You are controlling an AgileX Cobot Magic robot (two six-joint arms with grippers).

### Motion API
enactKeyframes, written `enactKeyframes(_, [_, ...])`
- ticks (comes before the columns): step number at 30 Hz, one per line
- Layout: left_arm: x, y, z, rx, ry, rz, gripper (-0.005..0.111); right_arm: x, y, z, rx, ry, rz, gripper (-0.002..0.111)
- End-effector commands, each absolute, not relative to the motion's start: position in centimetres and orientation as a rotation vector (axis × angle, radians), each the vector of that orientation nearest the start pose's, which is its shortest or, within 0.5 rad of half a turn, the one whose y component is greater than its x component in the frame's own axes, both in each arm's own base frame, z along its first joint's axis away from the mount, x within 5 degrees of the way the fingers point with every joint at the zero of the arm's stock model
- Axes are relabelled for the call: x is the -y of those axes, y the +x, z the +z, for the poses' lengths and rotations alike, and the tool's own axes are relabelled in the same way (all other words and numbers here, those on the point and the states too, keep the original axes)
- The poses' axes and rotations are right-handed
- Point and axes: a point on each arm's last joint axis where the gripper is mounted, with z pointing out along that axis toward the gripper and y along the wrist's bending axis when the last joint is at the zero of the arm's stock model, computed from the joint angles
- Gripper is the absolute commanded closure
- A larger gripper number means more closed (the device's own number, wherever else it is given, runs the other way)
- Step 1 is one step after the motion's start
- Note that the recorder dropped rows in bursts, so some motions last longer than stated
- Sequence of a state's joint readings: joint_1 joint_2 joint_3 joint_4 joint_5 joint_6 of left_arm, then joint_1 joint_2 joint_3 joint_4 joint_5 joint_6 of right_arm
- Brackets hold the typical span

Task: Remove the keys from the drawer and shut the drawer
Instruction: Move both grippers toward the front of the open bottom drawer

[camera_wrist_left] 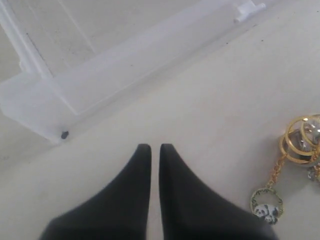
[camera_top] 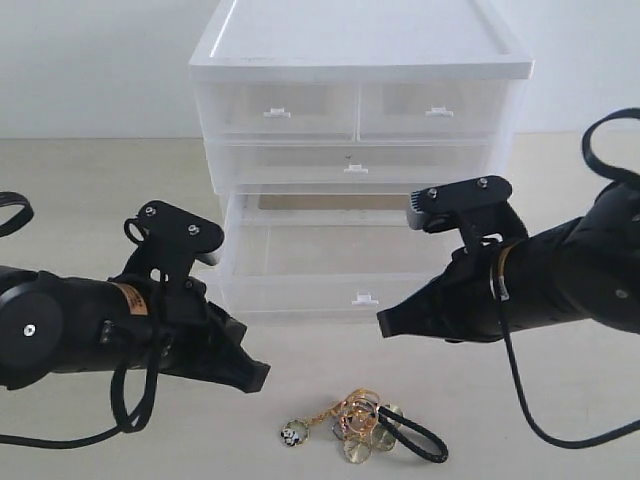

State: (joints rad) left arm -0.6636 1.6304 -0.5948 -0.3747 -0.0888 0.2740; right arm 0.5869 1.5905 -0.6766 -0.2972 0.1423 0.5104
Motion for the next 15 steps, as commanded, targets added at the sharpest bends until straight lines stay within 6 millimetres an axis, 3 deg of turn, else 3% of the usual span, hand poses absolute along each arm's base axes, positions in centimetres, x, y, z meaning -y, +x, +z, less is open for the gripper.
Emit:
enactKeyframes(1, [17.7, 22.8, 14.0, -2.347, 0.68, -0.297, 0.103, -15.7, 24.3, 14.2, -2.514, -0.456, 0.293, 0.108])
enactKeyframes(5, [18.0, 23.4, 13.4, -2.334, 0.704, -0.277, 0.103, -16.1, 24.7, 13.3, -2.495, -0.462, 0.328, 0.108])
enactKeyframes(15, [19.1, 25.4, 12.1, -2.272, 0.701, -0.237, 0.103, -16.2, 26.0, 14.0, -2.45, -0.426, 0.346, 0.108])
